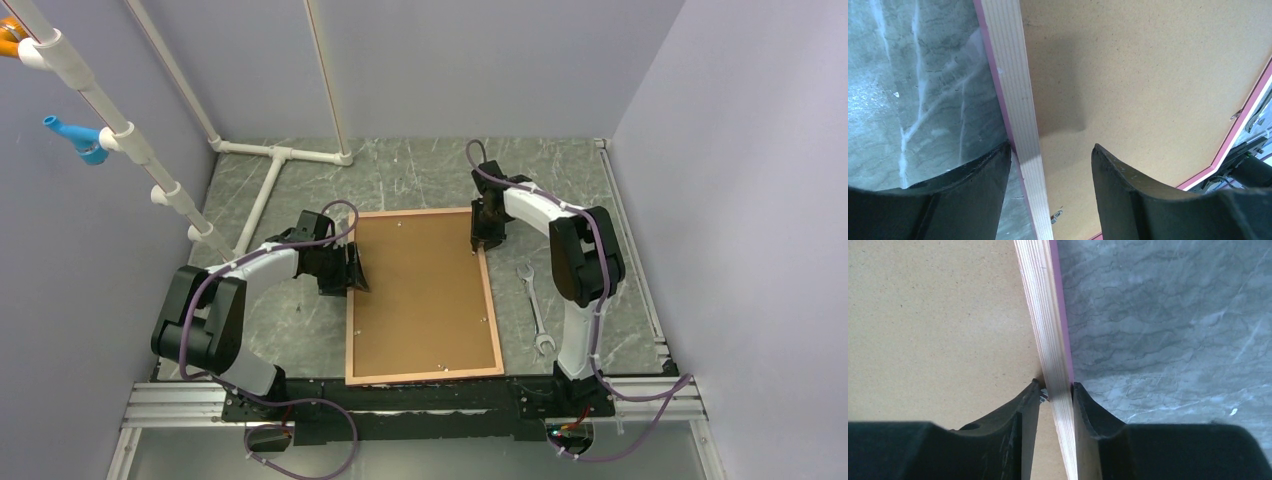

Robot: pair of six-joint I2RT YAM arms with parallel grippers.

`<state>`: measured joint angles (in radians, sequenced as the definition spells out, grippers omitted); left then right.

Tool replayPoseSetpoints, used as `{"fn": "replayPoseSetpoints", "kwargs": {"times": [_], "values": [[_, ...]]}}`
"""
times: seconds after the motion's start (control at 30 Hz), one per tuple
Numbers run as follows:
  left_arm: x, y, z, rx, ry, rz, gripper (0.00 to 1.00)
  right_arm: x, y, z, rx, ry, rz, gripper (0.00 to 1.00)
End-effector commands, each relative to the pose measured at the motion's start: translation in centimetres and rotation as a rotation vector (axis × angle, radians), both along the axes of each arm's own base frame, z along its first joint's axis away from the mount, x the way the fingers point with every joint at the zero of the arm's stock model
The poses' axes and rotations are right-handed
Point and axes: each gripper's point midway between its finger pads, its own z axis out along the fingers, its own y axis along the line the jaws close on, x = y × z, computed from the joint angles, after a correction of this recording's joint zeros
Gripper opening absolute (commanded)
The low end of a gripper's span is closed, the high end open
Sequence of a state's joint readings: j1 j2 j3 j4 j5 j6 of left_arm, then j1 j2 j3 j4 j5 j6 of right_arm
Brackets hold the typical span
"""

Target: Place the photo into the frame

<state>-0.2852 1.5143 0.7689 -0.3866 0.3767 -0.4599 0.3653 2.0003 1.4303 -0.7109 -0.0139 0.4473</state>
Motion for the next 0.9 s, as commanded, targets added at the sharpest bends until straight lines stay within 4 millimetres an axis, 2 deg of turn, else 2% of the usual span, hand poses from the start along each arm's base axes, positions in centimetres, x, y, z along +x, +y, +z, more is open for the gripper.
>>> {"fn": "replayPoseSetpoints", "kwargs": {"times": [0.0, 0.2, 0.3, 0.47, 0.67, 0.7, 0.73, 0.8, 0.87], "values": [[0.8, 0.1, 0.3, 0.024, -0.02, -0.006, 0.65, -2.5, -0.5, -0.6, -0.029, 0.066, 0.01, 0.3], [1.1, 0.0, 0.4, 0.018, -0.021, 0.001, 0.65, -2.5, -0.6, 0.3, -0.035, 0.052, 0.029, 0.13], [1.4, -0.2, 0.6, 0.011, -0.025, 0.001, 0.66, -2.7, -0.5, 0.7, -0.036, 0.045, 0.045, 0.0], [1.9, -0.4, 1.0, 0.0, -0.034, 0.002, 0.69, -2.8, -0.7, 1.2, -0.059, 0.022, 0.064, 0.0], [2.8, -0.3, 2.0, -0.039, -0.054, 0.018, 0.8, -2.2, -1.0, 2.2, -0.083, -0.021, 0.069, 0.0], [3.1, -0.2, 2.2, -0.044, -0.059, 0.023, 0.81, -2.1, -0.8, 2.5, -0.076, -0.029, 0.072, 0.03], [3.4, -0.2, 2.4, -0.051, -0.064, 0.026, 0.82, -2.0, -0.7, 2.8, -0.065, -0.035, 0.07, 0.15], [4.1, 0.0, 2.9, -0.064, -0.074, 0.032, 0.83, -1.7, -0.2, 3.5, -0.024, -0.056, 0.067, 0.45], [4.9, 0.1, 3.3, -0.075, -0.08, 0.038, 0.84, -1.6, 0.4, 4.1, 0.028, -0.068, 0.065, 0.61]]}}
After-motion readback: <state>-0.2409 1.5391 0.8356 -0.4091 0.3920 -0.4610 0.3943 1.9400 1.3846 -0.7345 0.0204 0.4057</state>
